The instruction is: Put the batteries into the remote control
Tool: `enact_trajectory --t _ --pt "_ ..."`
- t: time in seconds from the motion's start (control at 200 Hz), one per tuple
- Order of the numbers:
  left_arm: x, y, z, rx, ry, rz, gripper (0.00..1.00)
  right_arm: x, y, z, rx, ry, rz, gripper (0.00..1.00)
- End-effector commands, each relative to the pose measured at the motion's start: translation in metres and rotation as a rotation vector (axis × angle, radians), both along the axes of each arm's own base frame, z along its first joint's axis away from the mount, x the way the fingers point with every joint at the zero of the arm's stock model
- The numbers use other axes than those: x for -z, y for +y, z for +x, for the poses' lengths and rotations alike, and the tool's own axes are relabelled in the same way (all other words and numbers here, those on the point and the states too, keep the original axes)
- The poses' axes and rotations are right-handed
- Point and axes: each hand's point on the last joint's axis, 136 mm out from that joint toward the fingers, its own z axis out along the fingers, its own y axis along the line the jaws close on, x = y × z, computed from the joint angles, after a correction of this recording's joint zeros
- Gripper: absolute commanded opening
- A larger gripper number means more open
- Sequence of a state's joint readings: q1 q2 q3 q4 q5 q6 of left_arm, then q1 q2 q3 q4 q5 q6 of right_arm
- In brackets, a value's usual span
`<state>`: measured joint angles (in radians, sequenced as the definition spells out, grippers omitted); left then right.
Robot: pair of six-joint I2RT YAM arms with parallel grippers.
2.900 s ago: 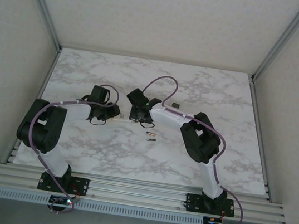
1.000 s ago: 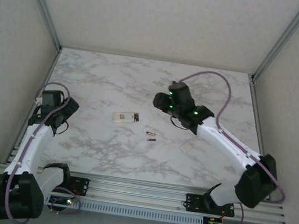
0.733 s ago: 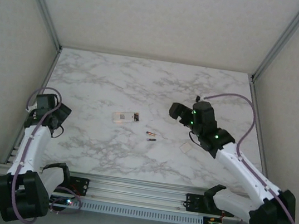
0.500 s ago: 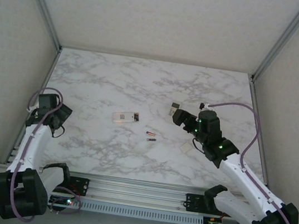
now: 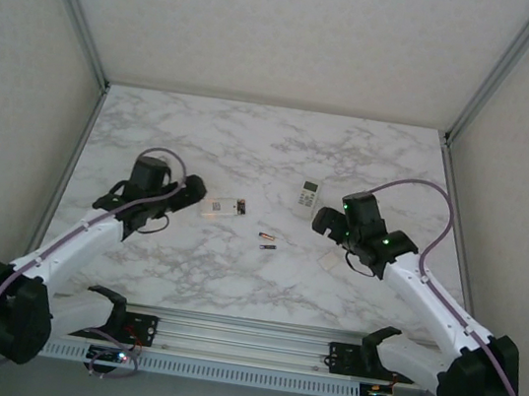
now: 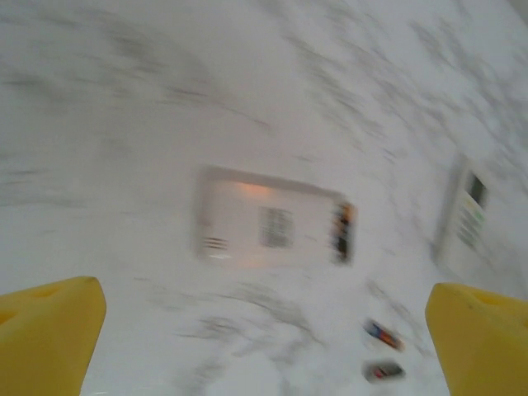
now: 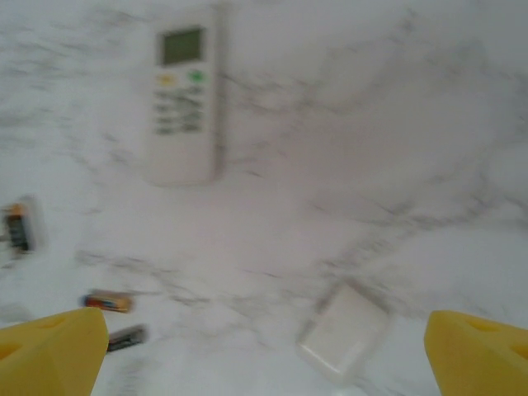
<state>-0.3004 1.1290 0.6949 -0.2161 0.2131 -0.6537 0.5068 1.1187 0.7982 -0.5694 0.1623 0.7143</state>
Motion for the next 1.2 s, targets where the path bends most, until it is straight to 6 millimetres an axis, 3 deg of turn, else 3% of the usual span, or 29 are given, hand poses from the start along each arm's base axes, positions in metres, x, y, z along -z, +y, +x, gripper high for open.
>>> enact_trajectory --t 0.0,0.08,0.195,0.34,0.441,0.576,0.646,0.751,0.911,1.026,1.191 --pt "-0.045 -0.051 0.007 0.175 -0.168 0.029 1.0 0.034 -0.017 -0.026 0.064 0.204 -0.006 0.99" --pt "-0.052 -0.075 0.001 0.244 -0.192 0.068 0.99 0.043 -0.022 -0.029 0.083 0.262 -0.036 0.99" --pt "-0.05 -0.087 -0.005 0.279 -0.204 0.104 0.99 0.052 -0.019 -0.026 0.05 0.294 -0.055 0.97" --pt "-0.042 -0.086 -0.008 0.288 -0.209 0.137 1.0 0.048 0.016 -0.017 -0.292 0.261 -0.041 0.93" --pt "-0.04 -0.084 -0.009 0.293 -0.215 0.153 1.0 0.032 0.007 -0.001 -0.392 0.242 -0.198 0.93" --pt "-0.043 -0.08 -0.007 0.276 -0.228 0.173 1.0 0.025 -0.007 0.015 -0.552 0.236 -0.474 0.93" --pt "-0.046 -0.077 -0.008 0.263 -0.231 0.17 1.0 0.032 -0.007 0.014 -0.687 0.219 -0.586 0.97" --pt "-0.048 -0.075 -0.013 0.26 -0.245 0.152 1.0 0.045 0.005 -0.004 -0.877 0.268 -0.547 0.97" --pt "-0.047 -0.068 -0.02 0.245 -0.264 0.148 1.0 0.063 0.002 -0.001 -0.891 0.312 -0.58 0.96" --pt "-0.043 -0.061 -0.024 0.23 -0.253 0.165 1.0 0.086 -0.004 -0.012 -0.943 0.433 -0.593 0.94" --pt "-0.038 -0.053 -0.028 0.205 -0.254 0.168 1.0 0.106 0.005 -0.023 -0.974 0.504 -0.514 0.92"
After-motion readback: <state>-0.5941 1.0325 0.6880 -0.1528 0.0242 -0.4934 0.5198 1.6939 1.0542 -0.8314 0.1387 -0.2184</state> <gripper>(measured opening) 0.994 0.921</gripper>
